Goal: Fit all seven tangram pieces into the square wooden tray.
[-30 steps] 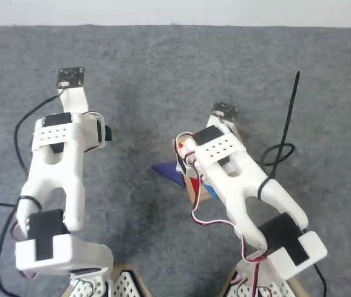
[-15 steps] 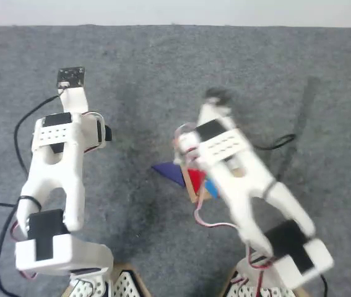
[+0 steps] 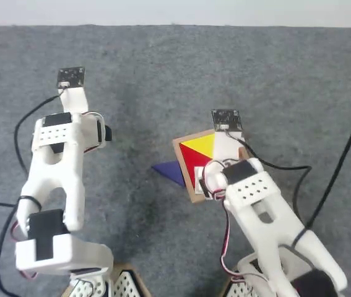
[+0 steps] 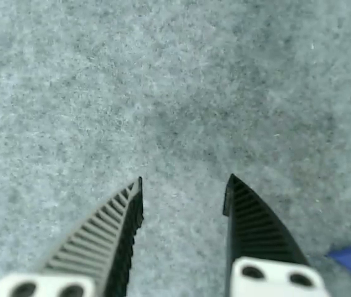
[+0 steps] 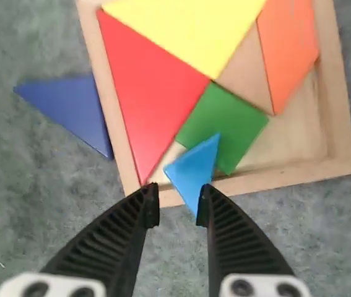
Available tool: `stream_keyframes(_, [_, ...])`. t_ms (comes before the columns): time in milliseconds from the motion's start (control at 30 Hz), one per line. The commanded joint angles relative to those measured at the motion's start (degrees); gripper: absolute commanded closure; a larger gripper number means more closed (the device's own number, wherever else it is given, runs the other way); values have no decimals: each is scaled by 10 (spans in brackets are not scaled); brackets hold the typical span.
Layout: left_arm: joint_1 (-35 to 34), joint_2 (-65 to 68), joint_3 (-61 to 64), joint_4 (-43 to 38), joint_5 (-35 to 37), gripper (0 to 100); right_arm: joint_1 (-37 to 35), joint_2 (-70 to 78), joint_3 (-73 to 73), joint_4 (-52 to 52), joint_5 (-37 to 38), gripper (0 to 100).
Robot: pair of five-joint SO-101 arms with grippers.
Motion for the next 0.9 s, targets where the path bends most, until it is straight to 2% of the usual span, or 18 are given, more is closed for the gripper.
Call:
stream_keyframes(0, [-3,-25,-22,-14,-2,790,-3,-28,17,-18,10,894])
stream_keyframes(133, [-1,-25,-22,-15,-3,790,1,-32,25,-18,10,894])
stream_keyframes(300, [-3,-25,-22,-15,-4,790,51,-33,38,-19,10,894])
stream_keyframes(500, [0,-25,-24,-16,-4,790,15,-29,55,-26,8,894])
stream_keyframes(867, [0,-25,-23,-13,-4,790,12,-28,62,-58,8,892])
